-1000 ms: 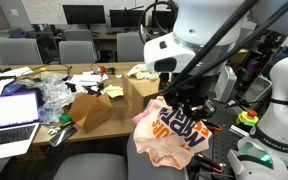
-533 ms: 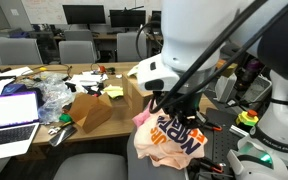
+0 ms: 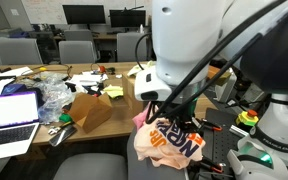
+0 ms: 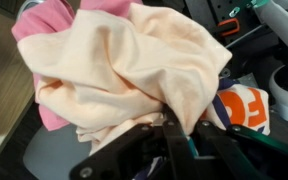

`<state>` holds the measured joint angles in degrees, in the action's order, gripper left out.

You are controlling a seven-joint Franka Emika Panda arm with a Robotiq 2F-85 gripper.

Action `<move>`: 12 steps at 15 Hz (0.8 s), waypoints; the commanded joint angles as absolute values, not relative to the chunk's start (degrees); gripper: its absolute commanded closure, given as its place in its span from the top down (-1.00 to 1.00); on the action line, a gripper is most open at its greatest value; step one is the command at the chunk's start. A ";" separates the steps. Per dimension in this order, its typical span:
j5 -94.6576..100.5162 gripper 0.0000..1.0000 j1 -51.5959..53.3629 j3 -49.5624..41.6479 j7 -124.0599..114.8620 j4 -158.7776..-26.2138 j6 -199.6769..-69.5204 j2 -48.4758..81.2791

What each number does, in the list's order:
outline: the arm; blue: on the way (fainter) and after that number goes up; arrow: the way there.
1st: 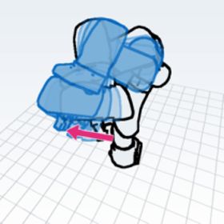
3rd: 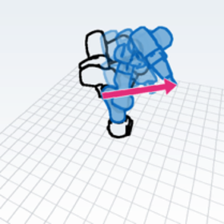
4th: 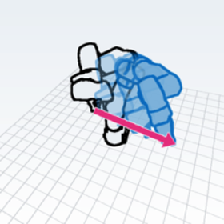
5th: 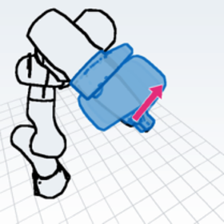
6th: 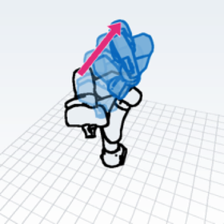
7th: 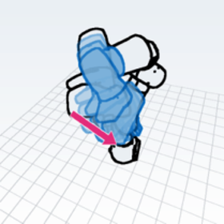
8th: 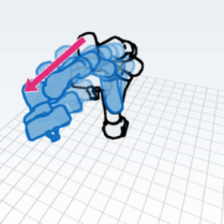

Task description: Pick up two clothes from the box and put them on the chair.

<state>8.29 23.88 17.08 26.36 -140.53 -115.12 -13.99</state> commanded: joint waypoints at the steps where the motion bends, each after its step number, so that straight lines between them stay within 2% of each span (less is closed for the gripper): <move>1: 9.38 -0.48 23.13 17.55 24.66 -139.74 -115.48 -13.46; 2: 9.43 -0.21 23.14 17.55 24.64 -139.71 -115.34 -13.55; 10: 9.40 0.96 23.07 17.53 24.05 -139.38 -114.97 -13.71; 12: 9.31 1.00 23.10 17.53 24.03 -139.37 -114.93 -13.82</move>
<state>8.47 23.67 17.08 24.85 -140.34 -115.12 -13.87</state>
